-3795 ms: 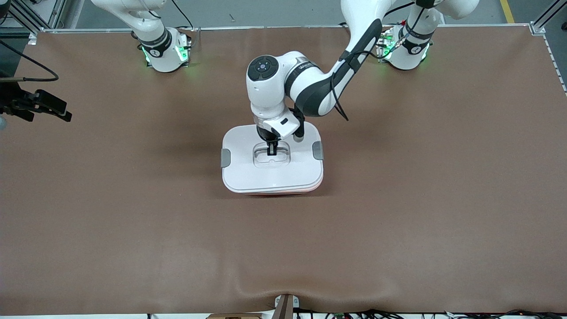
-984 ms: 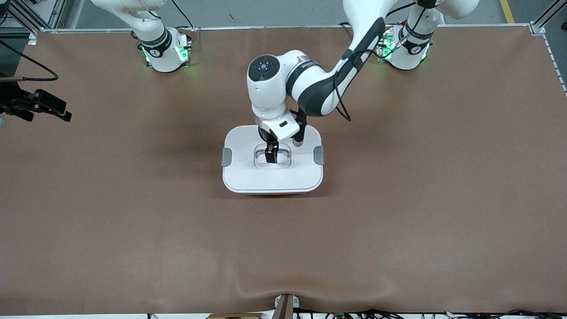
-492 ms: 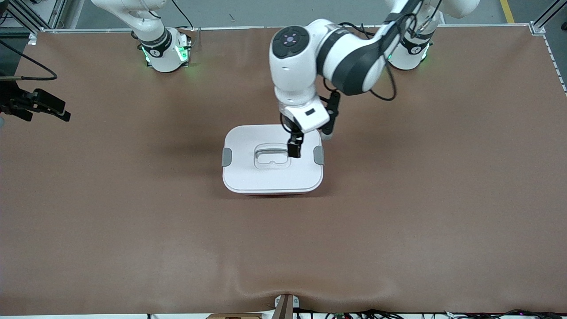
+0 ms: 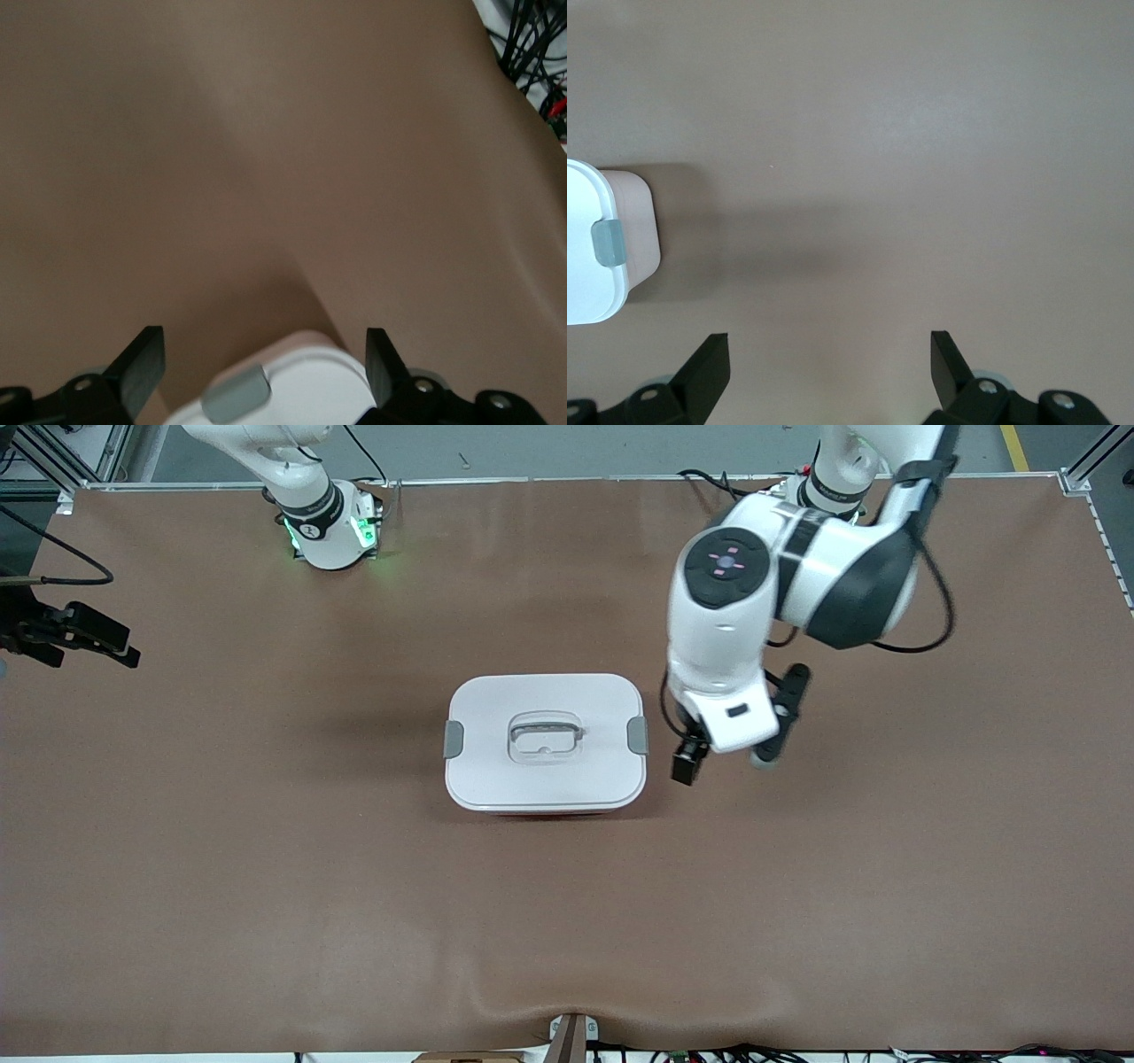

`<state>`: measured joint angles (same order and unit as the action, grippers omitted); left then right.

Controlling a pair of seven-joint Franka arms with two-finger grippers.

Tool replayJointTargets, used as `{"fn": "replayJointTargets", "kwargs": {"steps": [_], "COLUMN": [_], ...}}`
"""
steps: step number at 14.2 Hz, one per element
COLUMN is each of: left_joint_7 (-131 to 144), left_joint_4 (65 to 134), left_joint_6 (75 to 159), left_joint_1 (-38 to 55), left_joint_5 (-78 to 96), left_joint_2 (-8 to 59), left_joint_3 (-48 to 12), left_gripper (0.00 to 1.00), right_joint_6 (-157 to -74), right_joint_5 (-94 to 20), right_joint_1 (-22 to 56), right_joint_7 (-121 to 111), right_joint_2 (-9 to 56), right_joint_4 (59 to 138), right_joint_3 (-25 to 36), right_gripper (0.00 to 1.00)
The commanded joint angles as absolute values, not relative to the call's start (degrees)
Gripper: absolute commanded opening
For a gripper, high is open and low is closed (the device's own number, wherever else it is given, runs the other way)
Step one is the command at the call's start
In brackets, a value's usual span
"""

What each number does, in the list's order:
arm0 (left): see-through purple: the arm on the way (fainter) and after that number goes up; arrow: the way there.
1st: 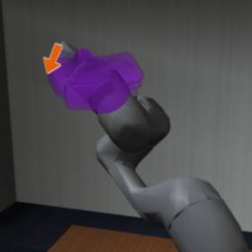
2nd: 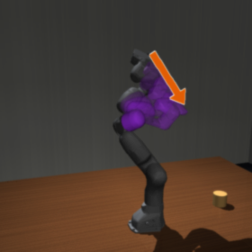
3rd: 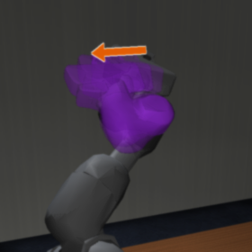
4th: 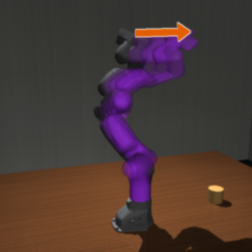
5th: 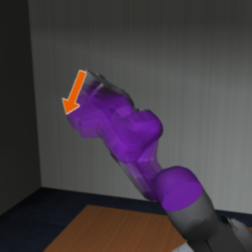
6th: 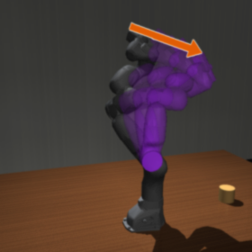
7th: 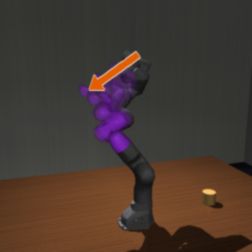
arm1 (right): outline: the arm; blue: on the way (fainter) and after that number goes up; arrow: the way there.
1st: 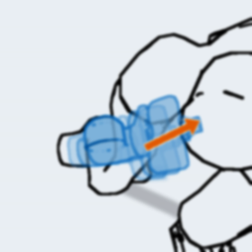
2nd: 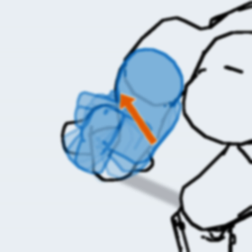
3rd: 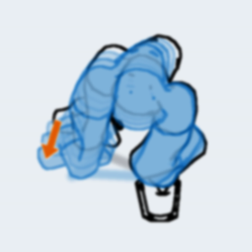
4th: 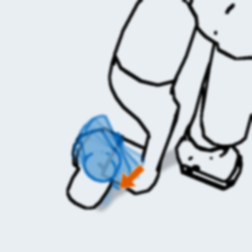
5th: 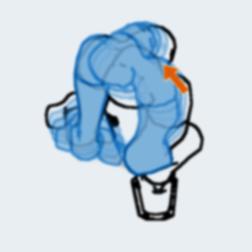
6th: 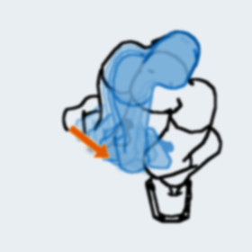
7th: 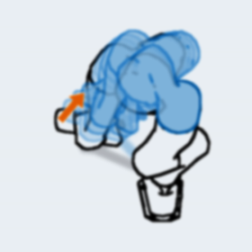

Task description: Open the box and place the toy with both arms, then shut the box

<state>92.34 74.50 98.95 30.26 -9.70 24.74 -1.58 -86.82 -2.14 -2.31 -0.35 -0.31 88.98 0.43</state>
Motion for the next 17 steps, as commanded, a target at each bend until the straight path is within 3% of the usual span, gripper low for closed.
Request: {"fn": "replayJointTargets", "kwargs": {"steps": [1,8,13,17], "left_joint_7": [74.27,26.43,13.57,7.91], "left_joint_4": [75.85,75.85,76.99,91.36], "left_joint_6": [93.19,84.83,80.77,86.63], "left_joint_1": [25.07,4.42,1.58,2.46], "left_joint_5": [-9.76,-4.94,-4.04,-2.29], "left_joint_2": [20.4,12.14,8.45,-2.61], "left_joint_3": [-2.11,-2.11,-2.11,-1.5], "left_gripper": [1.0,1.0,1.0,1.0], "right_joint_6": [-85.61,-85.51,-86.04,-85.26], "right_joint_5": [-3.16,-2.81,-2.46,-3.25], "right_joint_1": [-2.11,-2.46,-4.74,-4.66], "right_joint_7": [0.7,0.35,-0.26,0.09], "right_joint_2": [-0.44,-1.41,-0.97,-0.97], "right_joint_4": [88.07,87.54,87.63,87.63], "right_joint_3": [0.0,0.7,0.7,0.53], "right_gripper": [1.0,1.0,1.0,1.0]}}
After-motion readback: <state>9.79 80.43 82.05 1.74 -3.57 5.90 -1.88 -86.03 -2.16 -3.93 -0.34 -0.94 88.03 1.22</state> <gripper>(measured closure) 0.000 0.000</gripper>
